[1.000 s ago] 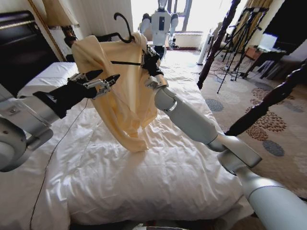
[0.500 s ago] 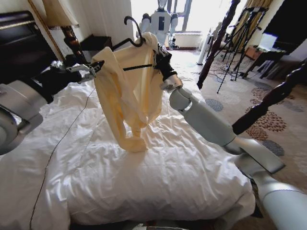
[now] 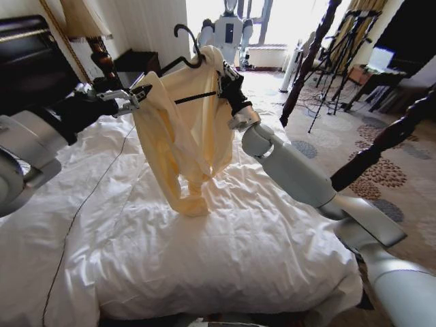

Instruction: Pick up the clothes from the bed and hang them on the clothes hanger.

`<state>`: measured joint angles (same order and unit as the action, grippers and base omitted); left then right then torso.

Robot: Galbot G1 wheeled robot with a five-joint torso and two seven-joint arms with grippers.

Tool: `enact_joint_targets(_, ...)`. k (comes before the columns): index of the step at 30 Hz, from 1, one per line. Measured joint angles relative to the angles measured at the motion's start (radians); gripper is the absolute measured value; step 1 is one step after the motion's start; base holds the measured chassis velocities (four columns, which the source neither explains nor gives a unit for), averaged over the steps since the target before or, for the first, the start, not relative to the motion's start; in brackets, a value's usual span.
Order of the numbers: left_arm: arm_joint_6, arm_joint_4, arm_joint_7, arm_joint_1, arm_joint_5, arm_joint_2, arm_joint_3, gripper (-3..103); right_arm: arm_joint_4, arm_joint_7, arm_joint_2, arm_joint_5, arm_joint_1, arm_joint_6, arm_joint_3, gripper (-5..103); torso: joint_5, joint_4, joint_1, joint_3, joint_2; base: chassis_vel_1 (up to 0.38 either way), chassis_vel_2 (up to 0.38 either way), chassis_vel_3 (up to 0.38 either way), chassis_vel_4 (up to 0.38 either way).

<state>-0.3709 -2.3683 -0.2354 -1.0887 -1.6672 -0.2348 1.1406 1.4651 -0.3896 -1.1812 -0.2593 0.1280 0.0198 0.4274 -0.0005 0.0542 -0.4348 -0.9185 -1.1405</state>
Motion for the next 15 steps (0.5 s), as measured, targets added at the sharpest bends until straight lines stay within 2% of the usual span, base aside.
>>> enact_joint_targets(7, 0.019, -0.003, 0.037, -0.005, 0.003, 0.005, -0.004, 100, -0.001, 0.002, -0.004, -0.012, 0.021, 0.02, 0.005, 3, 0.0, 0.0002, 0.0, 0.0, 0.0, 0.0, 0.0, 0.0, 0.0)
enact_joint_targets(8, 0.02, -0.003, 0.043, -0.006, 0.004, 0.006, -0.004, 103, -0.005, 0.003, -0.005, -0.016, 0.024, 0.028, 0.003, 3, 0.0, 0.0001, 0.0, 0.0, 0.0, 0.0, 0.0, 0.0, 0.0)
enact_joint_targets(13, 0.022, 0.001, 0.058, -0.007, 0.005, 0.007, -0.008, 96, -0.012, 0.005, -0.008, -0.033, 0.036, 0.048, -0.006, 3, 0.0, 0.0002, 0.0, 0.0, 0.0, 0.0, 0.0, 0.0, 0.0)
enact_joint_targets(15, 0.032, 0.007, 0.068, -0.007, 0.006, 0.01, -0.011, 88, -0.014, 0.005, -0.01, -0.051, 0.04, 0.056, -0.01, 3, 0.0, 0.0002, 0.0, 0.0, 0.0, 0.0, 0.0, 0.0, 0.0)
